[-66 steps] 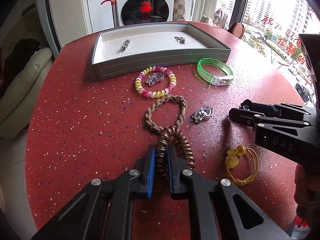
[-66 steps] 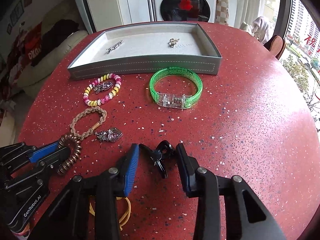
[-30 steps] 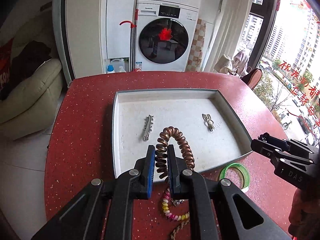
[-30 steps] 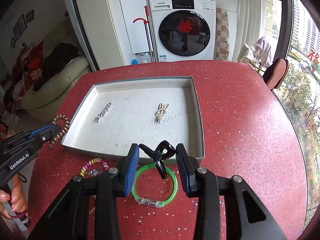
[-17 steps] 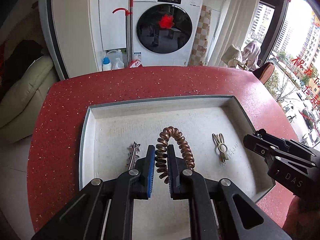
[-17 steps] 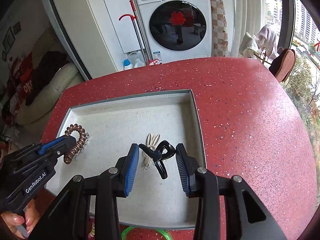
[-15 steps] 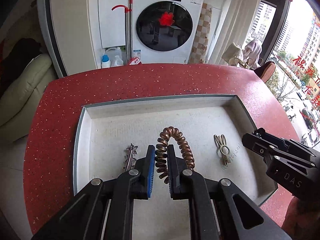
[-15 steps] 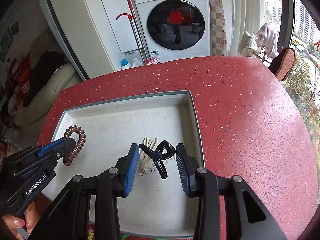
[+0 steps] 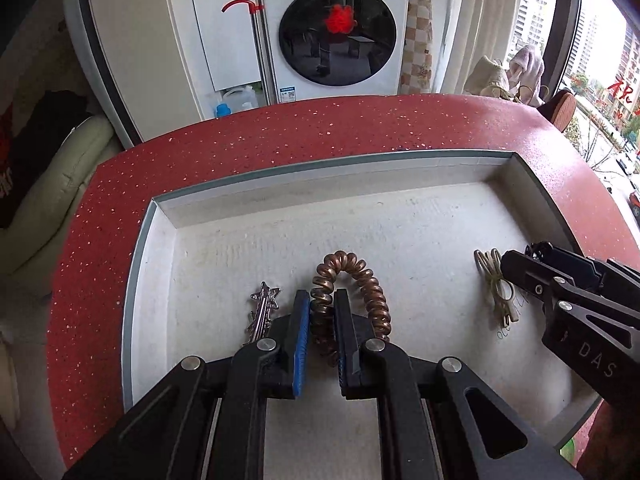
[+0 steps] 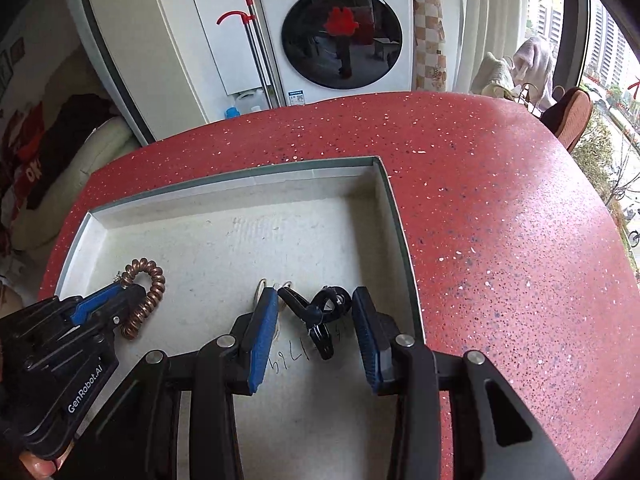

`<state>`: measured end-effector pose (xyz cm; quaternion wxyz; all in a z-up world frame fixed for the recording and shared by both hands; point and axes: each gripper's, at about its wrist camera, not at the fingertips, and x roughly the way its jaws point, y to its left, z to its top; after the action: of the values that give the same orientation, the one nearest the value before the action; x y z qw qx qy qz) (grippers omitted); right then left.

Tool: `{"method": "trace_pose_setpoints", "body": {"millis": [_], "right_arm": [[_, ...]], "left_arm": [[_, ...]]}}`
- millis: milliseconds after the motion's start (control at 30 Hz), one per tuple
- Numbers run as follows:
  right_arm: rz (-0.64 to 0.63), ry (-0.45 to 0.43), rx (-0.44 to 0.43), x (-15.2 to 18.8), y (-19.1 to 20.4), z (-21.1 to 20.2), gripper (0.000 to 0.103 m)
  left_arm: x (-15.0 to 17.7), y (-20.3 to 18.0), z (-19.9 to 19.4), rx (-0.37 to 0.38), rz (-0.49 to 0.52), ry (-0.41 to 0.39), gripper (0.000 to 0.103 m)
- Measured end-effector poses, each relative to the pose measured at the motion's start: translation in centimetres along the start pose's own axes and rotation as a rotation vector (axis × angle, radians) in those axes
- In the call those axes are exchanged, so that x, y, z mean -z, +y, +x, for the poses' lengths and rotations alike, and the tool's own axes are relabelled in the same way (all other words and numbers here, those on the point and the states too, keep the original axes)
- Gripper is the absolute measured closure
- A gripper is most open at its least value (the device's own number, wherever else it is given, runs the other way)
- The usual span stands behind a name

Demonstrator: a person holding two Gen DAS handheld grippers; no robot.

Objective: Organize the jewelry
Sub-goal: 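Carry the hair tie and claw clip into the tray and release both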

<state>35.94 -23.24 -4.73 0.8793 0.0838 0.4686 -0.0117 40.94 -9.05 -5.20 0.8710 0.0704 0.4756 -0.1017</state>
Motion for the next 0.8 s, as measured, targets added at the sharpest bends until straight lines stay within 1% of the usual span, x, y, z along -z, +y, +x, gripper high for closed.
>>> {"method": "trace_pose_setpoints", "body": {"millis": [100, 167, 233, 400, 567, 700, 733, 767, 800], "right_arm": [[0.001, 0.006, -0.011, 0.0, 0.0, 0.0, 0.058], [0.032, 0.002, -0.043, -0.1, -0.3, -0.3, 0.047], [0.063, -0.015, -0.077, -0.1, -0.8, -0.9, 0.042], [0.125, -0.043, -0.136, -0.1, -1.6, -2.5, 0.04], [0.132, -0.066, -0.144, 0.3, -1.7, -3.9, 0.039], [0.146, -0.07, -0.158, 0.6, -2.0, -4.6, 0.039], [0.148, -0.069, -0.16, 0.6, -2.1, -4.8, 0.039], [0.149, -0.069, -0.161, 0.7, -2.1, -5.0, 0.039], [0.147, -0.07, -0.162, 0.8, -2.0, -5.2, 0.039]], "left_arm": [[0.0, 0.0, -0.2, -0.006, -0.001, -0.001, 0.073], [-0.1, 0.1, -0.2, 0.0, -0.005, 0.003, 0.073], [0.0, 0.2, -0.2, 0.003, -0.012, 0.004, 0.073], [0.0, 0.4, -0.8, 0.006, -0.023, -0.01, 0.073], [0.0, 0.1, -1.7, -0.005, -0.002, -0.033, 0.073], [-0.1, 0.0, -2.2, 0.007, -0.001, -0.037, 0.072], [-0.1, 0.0, -2.3, 0.005, 0.0, -0.037, 0.051], [-0.1, 0.0, -2.4, -0.001, -0.005, -0.039, 0.007], [-0.1, 0.1, -2.8, -0.008, -0.017, -0.053, 0.0]]}}
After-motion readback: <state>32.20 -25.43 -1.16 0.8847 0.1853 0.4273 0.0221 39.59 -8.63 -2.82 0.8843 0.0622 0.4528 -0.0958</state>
